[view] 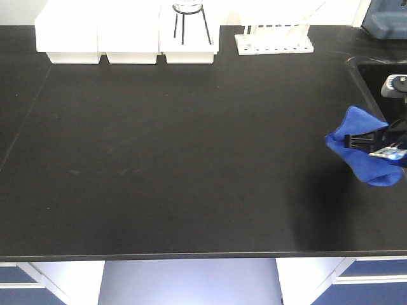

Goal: Wipe right workspace with blue cloth
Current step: 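Close the right gripper on the blue cloth and lift it, then hold the cloth in the right gripper while the base backs away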

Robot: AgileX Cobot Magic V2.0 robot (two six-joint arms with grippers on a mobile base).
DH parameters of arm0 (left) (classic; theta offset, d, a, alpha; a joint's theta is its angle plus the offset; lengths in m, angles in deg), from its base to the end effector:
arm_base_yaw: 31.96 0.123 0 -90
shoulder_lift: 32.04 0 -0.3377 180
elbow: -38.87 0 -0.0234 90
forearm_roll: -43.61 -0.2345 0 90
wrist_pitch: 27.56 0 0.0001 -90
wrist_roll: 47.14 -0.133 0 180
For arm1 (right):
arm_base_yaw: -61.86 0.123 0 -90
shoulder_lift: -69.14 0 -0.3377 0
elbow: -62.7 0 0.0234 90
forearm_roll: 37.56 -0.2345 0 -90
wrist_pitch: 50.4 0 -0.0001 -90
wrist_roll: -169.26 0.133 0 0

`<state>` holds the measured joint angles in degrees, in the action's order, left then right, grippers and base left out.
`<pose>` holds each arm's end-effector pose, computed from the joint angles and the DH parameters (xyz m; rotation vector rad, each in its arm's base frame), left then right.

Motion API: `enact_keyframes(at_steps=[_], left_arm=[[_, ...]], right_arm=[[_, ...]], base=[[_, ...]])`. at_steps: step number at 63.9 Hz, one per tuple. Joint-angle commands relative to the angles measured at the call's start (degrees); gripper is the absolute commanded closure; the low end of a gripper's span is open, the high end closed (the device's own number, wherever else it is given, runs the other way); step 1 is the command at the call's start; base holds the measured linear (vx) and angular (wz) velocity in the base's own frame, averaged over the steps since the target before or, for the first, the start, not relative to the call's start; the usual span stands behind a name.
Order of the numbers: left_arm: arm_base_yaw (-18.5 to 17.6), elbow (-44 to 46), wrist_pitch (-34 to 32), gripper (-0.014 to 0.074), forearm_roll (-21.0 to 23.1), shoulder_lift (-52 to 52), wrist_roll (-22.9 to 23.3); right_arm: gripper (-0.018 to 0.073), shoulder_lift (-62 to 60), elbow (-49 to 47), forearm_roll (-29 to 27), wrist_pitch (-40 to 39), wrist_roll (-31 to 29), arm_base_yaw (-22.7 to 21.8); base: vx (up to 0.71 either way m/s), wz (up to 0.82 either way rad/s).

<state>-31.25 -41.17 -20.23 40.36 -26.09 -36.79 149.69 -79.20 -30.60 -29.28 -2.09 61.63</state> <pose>0.0292 0.0013 0.1900 -0.1169 1.6249 -0.0802 0.2475 -0.0068 0.2629 0.0702 2.4352 -0.0382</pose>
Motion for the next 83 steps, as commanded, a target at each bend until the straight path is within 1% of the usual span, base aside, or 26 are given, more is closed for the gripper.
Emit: enact_keyframes(at_steps=[1,5,8,21,36,83], left_arm=[[-0.28,-1.76,-4.52,0.0602,0.36,-0.93,0.49],[-0.28,-1.76,-4.52,0.0602,0.36,-0.93,0.49],[-0.28,-1.76,-4.52,0.0602,0.36,-0.93,0.49],[-0.28,-1.76,-4.52,0.0602,0.36,-0.93,0.49],[-0.28,-1.76,-4.52,0.0602,0.36,-0.93,0.49],[-0.28,-1.76,-4.52,0.0602,0.36,-0.93,0.49]], right_arm=[[0.0565,-4.85,-1.41,0.23,-0.38,-5.76,-0.11],[0.0564,-6.95,-1.41,-0.01,1.53,-8.65,-0.11],[0.0564,-8.35,-1.41,-0.23,2.23,-9.11,-0.11],[0.0564,-11.56,-1.41,-1.21,5.64,-9.05,-0.17],[0.0564,-11.99,-1.41,-1.21,9.81,-9.05,-0.17],[0.0564,-11.99,-1.41,-1.21,10.60,-9.10,-0.17]], base=[[0.00,0.00],[0.00,0.00],[0.00,0.00],[0.00,0.00],[0.00,0.00],[0.00,0.00]])
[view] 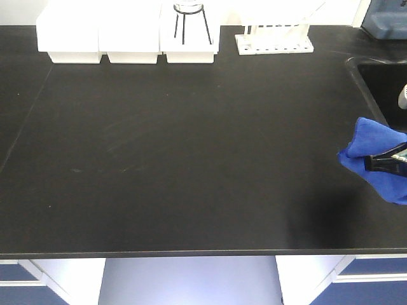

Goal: Wipe right workspace with blue cloth
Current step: 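Hold the cloth in the right gripper while the base backs away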

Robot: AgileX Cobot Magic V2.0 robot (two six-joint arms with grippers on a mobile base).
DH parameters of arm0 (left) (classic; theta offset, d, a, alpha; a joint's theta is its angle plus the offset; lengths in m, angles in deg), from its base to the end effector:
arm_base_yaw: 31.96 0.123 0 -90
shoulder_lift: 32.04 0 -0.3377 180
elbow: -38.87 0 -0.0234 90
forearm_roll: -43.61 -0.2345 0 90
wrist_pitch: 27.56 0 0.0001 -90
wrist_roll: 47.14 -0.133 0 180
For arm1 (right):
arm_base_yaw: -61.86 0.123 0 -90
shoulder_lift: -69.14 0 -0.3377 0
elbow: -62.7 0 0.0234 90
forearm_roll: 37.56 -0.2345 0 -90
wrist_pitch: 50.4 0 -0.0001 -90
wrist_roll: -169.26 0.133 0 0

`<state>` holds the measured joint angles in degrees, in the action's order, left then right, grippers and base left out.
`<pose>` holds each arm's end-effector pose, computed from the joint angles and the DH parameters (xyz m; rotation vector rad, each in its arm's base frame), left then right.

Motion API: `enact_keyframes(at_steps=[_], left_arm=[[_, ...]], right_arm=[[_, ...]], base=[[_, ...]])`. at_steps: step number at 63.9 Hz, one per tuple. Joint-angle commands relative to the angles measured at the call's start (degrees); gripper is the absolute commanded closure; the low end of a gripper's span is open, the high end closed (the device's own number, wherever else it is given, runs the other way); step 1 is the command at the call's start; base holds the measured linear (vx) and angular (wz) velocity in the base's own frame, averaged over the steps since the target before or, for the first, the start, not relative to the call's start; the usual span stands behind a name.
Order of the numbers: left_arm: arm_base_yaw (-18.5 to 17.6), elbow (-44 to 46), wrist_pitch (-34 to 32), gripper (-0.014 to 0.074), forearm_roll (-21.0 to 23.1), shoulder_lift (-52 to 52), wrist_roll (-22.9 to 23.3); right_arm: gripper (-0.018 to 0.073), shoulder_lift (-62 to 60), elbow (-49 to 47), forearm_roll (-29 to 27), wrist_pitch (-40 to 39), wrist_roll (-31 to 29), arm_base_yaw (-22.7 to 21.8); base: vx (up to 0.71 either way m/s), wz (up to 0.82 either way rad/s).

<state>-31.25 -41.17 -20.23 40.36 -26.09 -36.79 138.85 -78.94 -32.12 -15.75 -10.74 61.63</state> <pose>0.0292 0.0013 0.1900 -0.1169 1.6249 -0.0802 0.1936 -0.0080 0.2837 -0.0696 2.4888 -0.1017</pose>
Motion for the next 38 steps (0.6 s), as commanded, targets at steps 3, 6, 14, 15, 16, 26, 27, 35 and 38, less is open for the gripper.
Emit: enact_keyframes(at_steps=[3,6,14,15,16,26,27,35,38], left_arm=[[-0.28,-1.76,-4.52,0.0602,0.36,-0.93,0.49],[-0.28,-1.76,-4.52,0.0602,0.36,-0.93,0.49],[-0.28,-1.76,-4.52,0.0602,0.36,-0.93,0.49],[-0.28,-1.76,-4.52,0.0602,0.36,-0.93,0.49],[-0.28,-1.76,-4.52,0.0602,0.36,-0.93,0.49],[-0.28,-1.76,-4.52,0.0602,0.36,-0.93,0.49],[-0.28,-1.76,-4.52,0.0602,0.36,-0.93,0.49],[-0.28,-1.76,-4.52,0.0602,0.36,-0.93,0.49],[-0.28,-1.76,-4.52,0.0602,0.36,-0.93,0.49]], right_arm=[[0.0564,-1.03,-1.68,0.31,-2.95,-0.46,-0.17],[0.0564,-0.97,-1.68,0.31,-2.89,-0.46,-0.17],[0.0564,-0.97,-1.68,0.31,-2.69,-0.46,-0.17],[0.0564,-0.97,-1.68,0.31,-2.69,-0.46,-0.17],[0.0564,-0.97,-1.68,0.31,-2.69,-0.46,-0.17],[0.0564,-0.97,-1.68,0.31,-2.69,-0.46,-0.17],[0.0564,-0.97,-1.68,0.31,-2.69,-0.46,-0.17],[0.0564,-0.97,-1.68,0.31,-2.69,-0.46,-0.17],[0.0564,-0.97,-1.68,0.31,-2.69,-0.46,-0.17]], base=[[-0.04,0.01],[-0.04,0.01],[-0.06,0.02],[-0.09,0.03],[-0.10,0.03],[-0.12,0.05],[-0.15,0.06],[-0.18,0.07],[-0.19,0.08]])
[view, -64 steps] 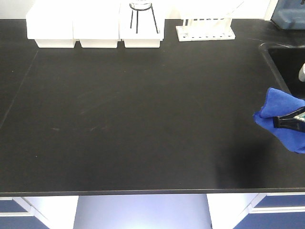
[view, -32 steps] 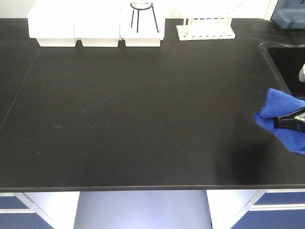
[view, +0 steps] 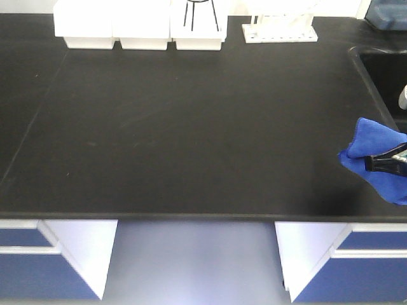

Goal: Wipe right workspace with blue cloth
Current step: 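Hold the cloth in the right gripper while the base backs away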

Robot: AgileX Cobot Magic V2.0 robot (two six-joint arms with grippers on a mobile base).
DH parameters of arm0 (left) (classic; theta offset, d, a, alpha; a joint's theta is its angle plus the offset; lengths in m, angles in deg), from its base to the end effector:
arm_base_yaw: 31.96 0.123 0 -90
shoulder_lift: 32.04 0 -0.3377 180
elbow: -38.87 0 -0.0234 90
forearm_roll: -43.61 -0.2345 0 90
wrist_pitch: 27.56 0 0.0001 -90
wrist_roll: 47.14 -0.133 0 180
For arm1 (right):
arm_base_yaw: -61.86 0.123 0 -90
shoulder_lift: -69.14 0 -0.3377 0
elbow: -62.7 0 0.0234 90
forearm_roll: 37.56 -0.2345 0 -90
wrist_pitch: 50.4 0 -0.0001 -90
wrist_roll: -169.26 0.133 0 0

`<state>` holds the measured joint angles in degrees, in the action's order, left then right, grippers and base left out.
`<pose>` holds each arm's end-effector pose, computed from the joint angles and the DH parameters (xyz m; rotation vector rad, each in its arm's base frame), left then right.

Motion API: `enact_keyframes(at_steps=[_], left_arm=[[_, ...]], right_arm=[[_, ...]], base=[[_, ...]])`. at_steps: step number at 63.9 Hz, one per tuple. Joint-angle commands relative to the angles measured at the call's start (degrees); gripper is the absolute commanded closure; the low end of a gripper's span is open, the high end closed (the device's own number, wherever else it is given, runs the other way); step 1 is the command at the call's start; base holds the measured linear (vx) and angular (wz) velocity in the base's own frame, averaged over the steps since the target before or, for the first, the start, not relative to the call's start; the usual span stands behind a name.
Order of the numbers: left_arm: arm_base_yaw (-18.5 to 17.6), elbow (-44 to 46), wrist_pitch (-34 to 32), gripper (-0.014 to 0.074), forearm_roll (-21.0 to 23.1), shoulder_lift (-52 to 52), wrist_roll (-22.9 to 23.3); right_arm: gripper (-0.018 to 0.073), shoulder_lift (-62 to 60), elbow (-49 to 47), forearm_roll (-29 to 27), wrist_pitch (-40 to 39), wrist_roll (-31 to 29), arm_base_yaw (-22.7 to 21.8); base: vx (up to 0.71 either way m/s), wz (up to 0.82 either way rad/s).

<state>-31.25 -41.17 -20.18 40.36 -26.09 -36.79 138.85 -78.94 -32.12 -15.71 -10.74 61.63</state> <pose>0.0292 0.0013 0.1899 -0.1170 1.6258 -0.0801 0.1936 -0.0080 0.2836 -0.0696 2.4895 -0.1018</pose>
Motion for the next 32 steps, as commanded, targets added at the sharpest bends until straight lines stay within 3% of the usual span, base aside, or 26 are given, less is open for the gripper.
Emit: enact_keyframes(at_steps=[1,32], left_arm=[[-0.28,-1.76,-4.56,0.0602,0.36,-0.93,0.49],[-0.28,-1.76,-4.56,0.0602,0.36,-0.93,0.49]], right_arm=[[0.0564,-0.97,-1.68,0.31,-2.73,-0.46,-0.17],[0.0564,-0.97,-1.68,0.31,-2.73,-0.46,-0.17]], base=[[-0.20,0.07],[-0.22,-0.05]])
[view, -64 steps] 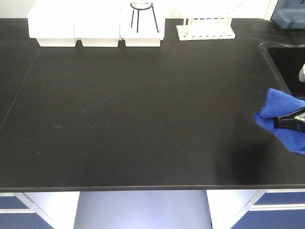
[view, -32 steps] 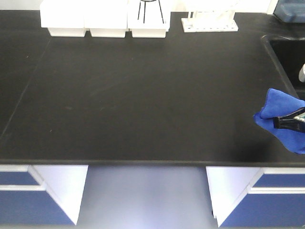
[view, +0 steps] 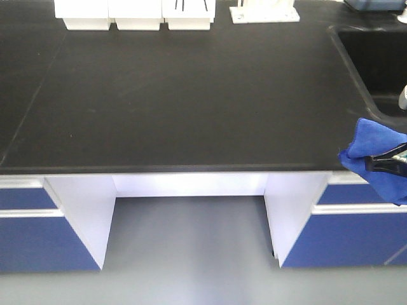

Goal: Wipe right workspace with blue cloth
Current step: 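Hold the cloth in the right gripper while the base backs away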

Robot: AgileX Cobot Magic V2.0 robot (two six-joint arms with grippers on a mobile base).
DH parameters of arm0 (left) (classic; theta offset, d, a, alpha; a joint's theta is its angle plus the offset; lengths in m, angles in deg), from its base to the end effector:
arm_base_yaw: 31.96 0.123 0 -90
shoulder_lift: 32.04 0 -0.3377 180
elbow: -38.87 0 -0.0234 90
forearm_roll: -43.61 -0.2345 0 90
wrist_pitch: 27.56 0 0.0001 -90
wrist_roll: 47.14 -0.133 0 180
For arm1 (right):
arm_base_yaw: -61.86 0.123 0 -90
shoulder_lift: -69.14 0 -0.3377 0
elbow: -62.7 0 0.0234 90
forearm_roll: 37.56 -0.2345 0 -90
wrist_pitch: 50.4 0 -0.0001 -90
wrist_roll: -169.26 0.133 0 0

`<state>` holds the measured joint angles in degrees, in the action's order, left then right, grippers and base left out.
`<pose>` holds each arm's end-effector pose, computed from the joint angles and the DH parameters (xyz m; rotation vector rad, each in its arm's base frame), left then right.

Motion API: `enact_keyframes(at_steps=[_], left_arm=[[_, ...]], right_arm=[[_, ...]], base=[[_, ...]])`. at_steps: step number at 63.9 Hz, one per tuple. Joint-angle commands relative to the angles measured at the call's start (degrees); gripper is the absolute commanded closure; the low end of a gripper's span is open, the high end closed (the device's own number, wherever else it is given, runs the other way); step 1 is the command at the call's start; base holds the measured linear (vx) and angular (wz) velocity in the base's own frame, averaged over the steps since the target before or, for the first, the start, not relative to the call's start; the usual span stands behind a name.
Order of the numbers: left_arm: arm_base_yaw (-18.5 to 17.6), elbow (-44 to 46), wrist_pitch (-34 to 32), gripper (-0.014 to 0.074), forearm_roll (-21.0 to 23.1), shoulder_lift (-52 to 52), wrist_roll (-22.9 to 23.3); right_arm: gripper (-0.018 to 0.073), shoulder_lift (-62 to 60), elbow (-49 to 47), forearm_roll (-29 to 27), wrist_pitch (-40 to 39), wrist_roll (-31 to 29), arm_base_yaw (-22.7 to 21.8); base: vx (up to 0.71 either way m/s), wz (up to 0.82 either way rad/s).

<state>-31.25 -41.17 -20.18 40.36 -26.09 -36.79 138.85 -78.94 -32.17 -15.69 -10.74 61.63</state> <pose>0.0292 0.0013 0.1899 -0.1170 1.6258 -0.0801 0.1935 -0.0079 0.2836 -0.0689 2.4899 -0.1009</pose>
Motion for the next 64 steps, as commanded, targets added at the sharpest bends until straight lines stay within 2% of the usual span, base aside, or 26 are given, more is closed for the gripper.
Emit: enact_keyframes(at_steps=[1,64], left_arm=[[-0.28,-1.76,-4.56,0.0602,0.36,-0.93,0.49],[-0.28,-1.76,-4.56,0.0602,0.36,-0.93,0.49]], right_arm=[[0.0564,-0.97,-1.68,0.36,-2.75,-0.46,-0.17],[0.0564,-0.97,-1.68,0.36,-2.09,-0.46,-0.17]], base=[[-0.26,-0.09],[-0.30,-0.04]])
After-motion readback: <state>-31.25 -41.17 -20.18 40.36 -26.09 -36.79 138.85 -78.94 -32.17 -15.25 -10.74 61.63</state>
